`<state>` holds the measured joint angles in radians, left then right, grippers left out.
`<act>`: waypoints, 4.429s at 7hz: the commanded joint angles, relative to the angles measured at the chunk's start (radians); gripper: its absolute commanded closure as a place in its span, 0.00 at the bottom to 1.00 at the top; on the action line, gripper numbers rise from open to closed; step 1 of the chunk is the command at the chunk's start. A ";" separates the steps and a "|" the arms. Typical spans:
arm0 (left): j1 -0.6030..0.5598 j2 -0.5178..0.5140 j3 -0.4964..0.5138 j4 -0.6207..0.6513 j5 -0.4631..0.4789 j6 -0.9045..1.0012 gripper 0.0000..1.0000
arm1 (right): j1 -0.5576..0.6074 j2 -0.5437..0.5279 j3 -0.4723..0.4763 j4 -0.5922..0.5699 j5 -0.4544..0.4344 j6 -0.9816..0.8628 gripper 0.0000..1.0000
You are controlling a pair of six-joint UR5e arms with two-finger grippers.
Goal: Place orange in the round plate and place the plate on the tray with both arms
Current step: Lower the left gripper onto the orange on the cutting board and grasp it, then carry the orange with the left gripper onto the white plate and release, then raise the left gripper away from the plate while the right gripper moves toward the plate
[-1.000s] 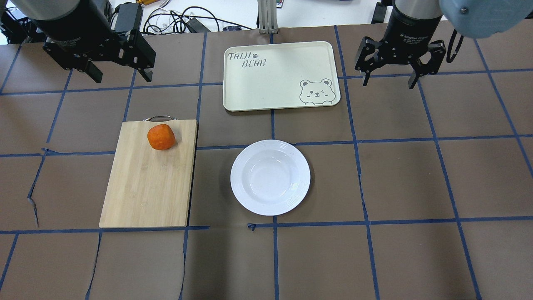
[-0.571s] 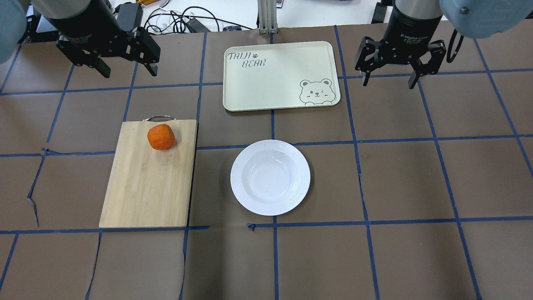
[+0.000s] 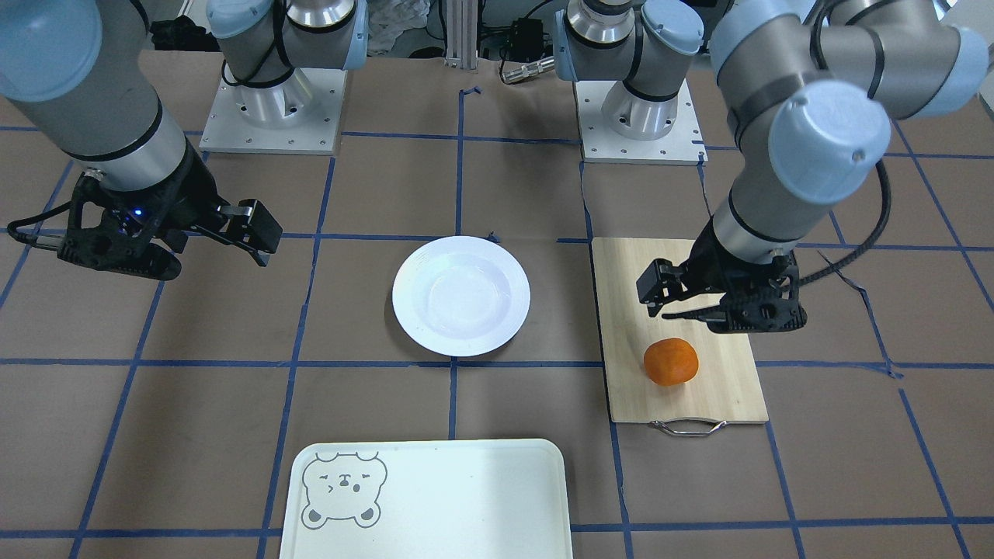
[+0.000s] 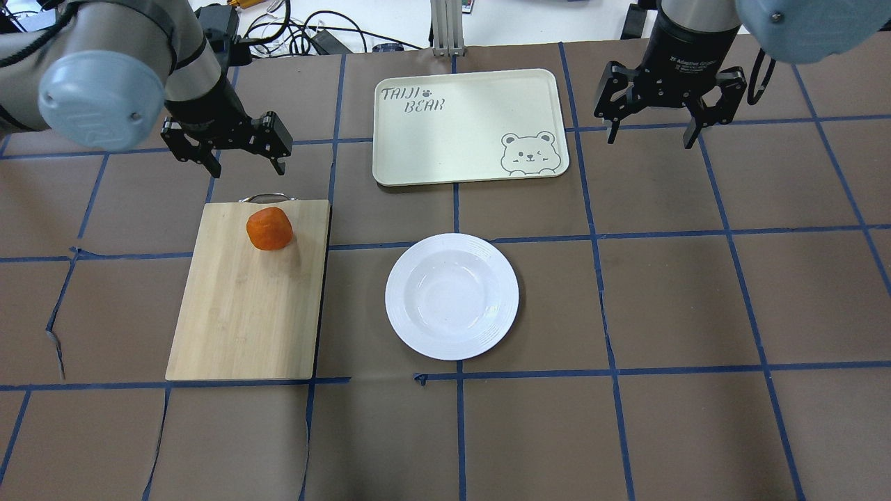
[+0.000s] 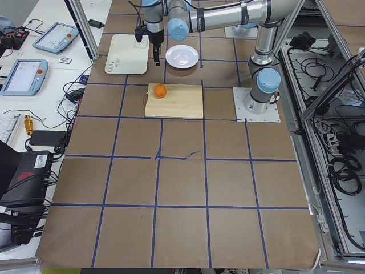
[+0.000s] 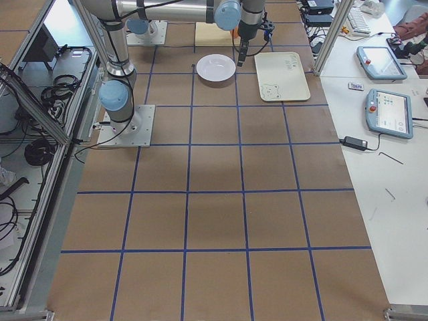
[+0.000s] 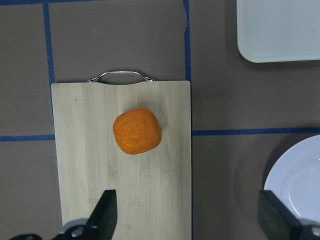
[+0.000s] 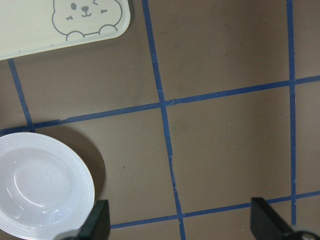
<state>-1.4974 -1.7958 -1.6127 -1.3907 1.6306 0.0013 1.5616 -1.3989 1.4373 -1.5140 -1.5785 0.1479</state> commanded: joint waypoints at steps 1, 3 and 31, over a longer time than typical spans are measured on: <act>0.029 -0.068 -0.102 0.091 0.000 -0.166 0.00 | 0.000 0.000 0.000 0.000 0.000 0.001 0.00; 0.039 -0.111 -0.138 0.134 0.002 -0.167 0.00 | 0.000 0.000 0.000 0.000 0.000 -0.001 0.00; -0.310 0.188 0.160 -0.171 0.035 -0.172 0.00 | 0.000 0.092 0.130 -0.271 0.175 -0.004 0.00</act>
<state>-1.8227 -1.6402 -1.4128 -1.5654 1.6126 -0.2351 1.5617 -1.3442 1.5338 -1.7014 -1.5026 0.1497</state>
